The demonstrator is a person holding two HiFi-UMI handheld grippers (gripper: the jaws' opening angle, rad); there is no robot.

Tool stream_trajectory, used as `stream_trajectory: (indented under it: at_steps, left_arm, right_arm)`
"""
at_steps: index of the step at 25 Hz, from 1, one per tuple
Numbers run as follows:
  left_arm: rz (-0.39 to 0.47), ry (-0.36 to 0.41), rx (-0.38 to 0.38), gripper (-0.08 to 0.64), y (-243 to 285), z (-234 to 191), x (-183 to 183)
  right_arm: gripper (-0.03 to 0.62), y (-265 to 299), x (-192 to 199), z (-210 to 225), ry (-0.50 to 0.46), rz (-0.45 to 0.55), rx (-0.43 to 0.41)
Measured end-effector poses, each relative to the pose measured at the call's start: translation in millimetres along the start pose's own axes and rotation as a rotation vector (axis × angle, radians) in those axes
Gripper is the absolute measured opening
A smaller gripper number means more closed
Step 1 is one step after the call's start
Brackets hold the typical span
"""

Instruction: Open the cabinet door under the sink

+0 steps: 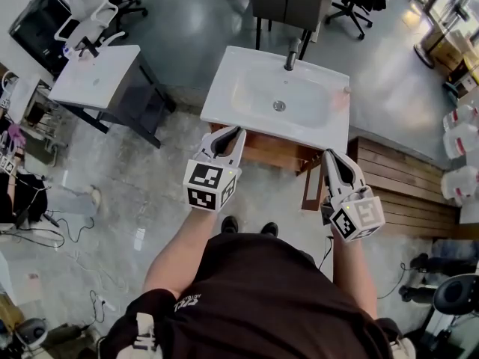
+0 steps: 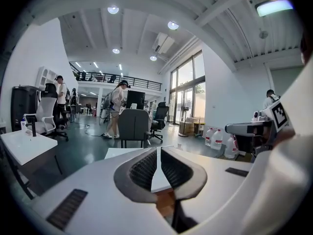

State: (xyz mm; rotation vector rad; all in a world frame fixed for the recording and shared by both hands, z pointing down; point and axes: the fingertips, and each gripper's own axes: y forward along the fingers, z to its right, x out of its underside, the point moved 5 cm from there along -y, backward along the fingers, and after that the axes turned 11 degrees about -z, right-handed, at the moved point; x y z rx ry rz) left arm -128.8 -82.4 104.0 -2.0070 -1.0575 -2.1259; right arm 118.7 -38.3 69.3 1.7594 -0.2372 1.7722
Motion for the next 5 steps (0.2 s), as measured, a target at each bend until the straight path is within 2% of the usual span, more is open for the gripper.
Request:
stream_trajectory:
  at_steps: [5]
  left_arm:
    - [-0.002, 0.010, 0.005, 0.037, 3.6, 1.1, -2.7]
  right_arm:
    - [0.011, 0.2, -1.8, -0.4, 0.002, -0.006, -0.006]
